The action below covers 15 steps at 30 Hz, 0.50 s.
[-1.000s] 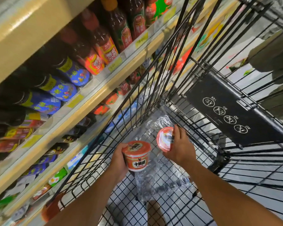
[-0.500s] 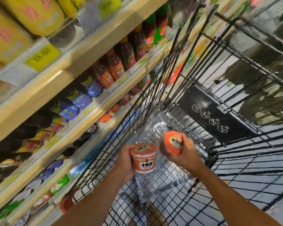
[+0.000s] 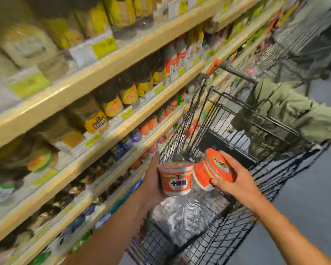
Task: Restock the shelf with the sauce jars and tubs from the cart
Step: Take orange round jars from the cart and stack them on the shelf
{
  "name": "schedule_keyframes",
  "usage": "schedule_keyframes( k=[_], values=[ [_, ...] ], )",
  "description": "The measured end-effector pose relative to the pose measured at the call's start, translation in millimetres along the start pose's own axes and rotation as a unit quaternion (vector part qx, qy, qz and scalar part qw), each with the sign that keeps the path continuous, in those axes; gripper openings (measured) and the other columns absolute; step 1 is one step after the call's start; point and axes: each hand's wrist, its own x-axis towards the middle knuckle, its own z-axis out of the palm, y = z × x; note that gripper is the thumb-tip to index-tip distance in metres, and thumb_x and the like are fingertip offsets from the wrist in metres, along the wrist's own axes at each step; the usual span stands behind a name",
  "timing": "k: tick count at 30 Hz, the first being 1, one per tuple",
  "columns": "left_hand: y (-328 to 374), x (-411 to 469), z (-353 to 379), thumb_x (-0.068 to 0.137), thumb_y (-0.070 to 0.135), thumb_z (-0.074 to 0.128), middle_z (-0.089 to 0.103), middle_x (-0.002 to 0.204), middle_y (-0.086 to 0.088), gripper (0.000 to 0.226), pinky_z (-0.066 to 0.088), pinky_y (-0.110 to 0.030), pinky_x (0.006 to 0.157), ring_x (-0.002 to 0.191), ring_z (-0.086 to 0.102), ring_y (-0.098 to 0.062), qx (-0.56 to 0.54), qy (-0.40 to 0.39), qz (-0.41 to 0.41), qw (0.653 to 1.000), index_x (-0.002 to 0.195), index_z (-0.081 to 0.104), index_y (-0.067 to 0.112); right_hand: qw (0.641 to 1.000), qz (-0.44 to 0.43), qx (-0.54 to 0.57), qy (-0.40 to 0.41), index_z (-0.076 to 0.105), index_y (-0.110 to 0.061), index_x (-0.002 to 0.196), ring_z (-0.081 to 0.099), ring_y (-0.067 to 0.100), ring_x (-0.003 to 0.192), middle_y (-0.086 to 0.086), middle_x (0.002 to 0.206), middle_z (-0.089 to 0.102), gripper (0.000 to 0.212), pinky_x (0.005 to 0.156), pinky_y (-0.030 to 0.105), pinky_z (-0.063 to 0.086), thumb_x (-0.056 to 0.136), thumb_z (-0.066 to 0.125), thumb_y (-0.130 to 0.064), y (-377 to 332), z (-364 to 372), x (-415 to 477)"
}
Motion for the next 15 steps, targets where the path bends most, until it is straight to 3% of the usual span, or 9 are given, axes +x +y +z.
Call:
schedule_keyframes(
  k=[1,4,8,10,13,15],
  values=[
    [4.8,-16.3,2.8,0.083,0.084,0.035,0.06,0.136,-0.024,0.099,0.046,-0.052,0.105,0.128,0.056,-0.04,0.006,-0.012,0.01,1.0,0.135,0.062,0.004,1.0,-0.017,0.003,0.001,0.042,-0.038,0.143,0.06,-0.002,0.109,-0.018,0.129,0.055,0.115,0.087,0.017,0.049,0.042,0.084,-0.072,-14.6,0.4,-7.0],
    [17.7,-63.8,9.7,0.081,0.078,0.042,0.067,0.127,-0.021,0.085,0.049,-0.047,0.1,0.108,0.068,-0.031,0.025,-0.027,0.053,0.998,0.117,0.075,0.009,0.998,-0.065,0.023,-0.004,0.046,-0.037,0.139,0.061,-0.006,0.106,-0.017,0.129,0.055,0.103,0.082,0.01,0.05,0.046,0.085,-0.062,-58.6,3.9,-26.2],
    [30.6,-125.8,18.8,0.083,0.072,0.042,0.073,0.117,-0.017,0.078,0.057,-0.042,0.089,0.099,0.072,-0.028,0.019,-0.057,0.096,0.994,0.113,0.077,0.01,0.99,-0.122,0.063,-0.012,0.051,-0.027,0.137,0.063,-0.003,0.108,-0.015,0.13,0.058,0.112,0.084,0.012,0.05,0.039,0.087,-0.07,-108.2,11.1,-44.3],
    [35.2,-150.8,15.2,0.082,0.073,0.041,0.074,0.116,-0.016,0.078,0.057,-0.043,0.09,0.101,0.073,-0.028,0.026,-0.063,0.125,0.99,0.113,0.078,0.012,0.986,-0.149,0.071,-0.03,0.053,-0.023,0.136,0.063,-0.005,0.106,-0.013,0.131,0.058,0.112,0.084,0.01,0.048,0.039,0.089,-0.064,-131.5,17.7,-49.6],
    [34.4,-185.5,18.8,0.079,0.071,0.05,0.067,0.128,-0.021,0.082,0.054,-0.054,0.097,0.115,0.068,-0.033,0.003,-0.066,0.193,0.979,0.128,0.068,0.009,0.979,-0.176,0.082,-0.065,0.056,-0.024,0.133,0.065,-0.002,0.102,-0.006,0.129,0.061,0.091,0.082,0.012,0.05,0.048,0.086,-0.042,-156.8,22.4,-52.1],
    [29.2,-206.4,20.7,0.079,0.067,0.059,0.061,0.135,-0.024,0.084,0.052,-0.056,0.1,0.123,0.062,-0.036,-0.039,-0.065,0.233,0.97,0.134,0.062,0.004,0.972,-0.199,0.09,-0.091,0.057,-0.024,0.132,0.066,0.0,0.101,-0.005,0.129,0.062,0.084,0.081,0.013,0.05,0.053,0.082,-0.04,-173.8,27.3,-54.2]
  ],
)
